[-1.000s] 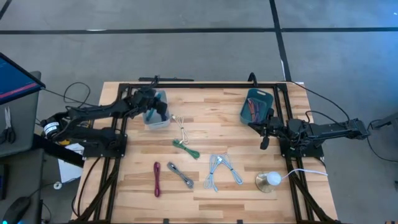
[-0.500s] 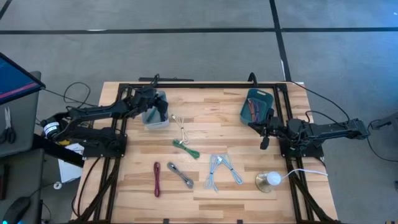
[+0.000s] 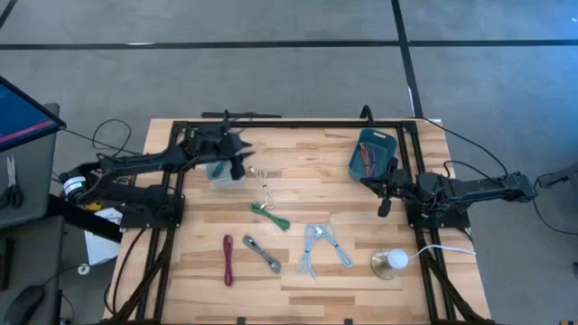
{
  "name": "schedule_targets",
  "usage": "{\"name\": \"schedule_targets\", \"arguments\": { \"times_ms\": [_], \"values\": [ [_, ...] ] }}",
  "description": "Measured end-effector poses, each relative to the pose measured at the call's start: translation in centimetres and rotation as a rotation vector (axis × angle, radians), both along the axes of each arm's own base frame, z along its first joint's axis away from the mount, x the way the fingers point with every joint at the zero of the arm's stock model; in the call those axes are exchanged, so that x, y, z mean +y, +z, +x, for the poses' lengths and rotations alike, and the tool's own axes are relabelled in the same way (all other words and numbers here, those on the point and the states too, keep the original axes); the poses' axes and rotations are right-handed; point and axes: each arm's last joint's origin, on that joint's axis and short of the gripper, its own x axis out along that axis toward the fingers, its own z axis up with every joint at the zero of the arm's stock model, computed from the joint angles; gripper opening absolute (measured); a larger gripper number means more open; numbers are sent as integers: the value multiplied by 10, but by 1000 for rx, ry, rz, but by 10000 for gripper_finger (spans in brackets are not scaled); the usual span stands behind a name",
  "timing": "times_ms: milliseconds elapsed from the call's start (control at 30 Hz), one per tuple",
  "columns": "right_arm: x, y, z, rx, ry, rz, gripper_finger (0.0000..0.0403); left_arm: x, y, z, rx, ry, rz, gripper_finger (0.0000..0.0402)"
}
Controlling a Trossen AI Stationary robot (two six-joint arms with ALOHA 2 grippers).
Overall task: Pick & Place USB Port
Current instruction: Put the white USB cable into the blue bin
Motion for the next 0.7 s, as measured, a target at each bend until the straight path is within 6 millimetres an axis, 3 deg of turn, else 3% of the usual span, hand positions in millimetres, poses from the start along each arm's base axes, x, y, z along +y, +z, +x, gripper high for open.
{"name": "schedule_targets", "arguments": {
  "times_ms": [400, 700],
  "values": [
    [0, 0, 0, 0, 0, 0, 0, -42, 8, 21, 18, -205, 55, 119],
    [0, 0, 0, 0, 0, 0, 0, -77, 1, 27, 190, -193, 287, 149]
  ]
}}
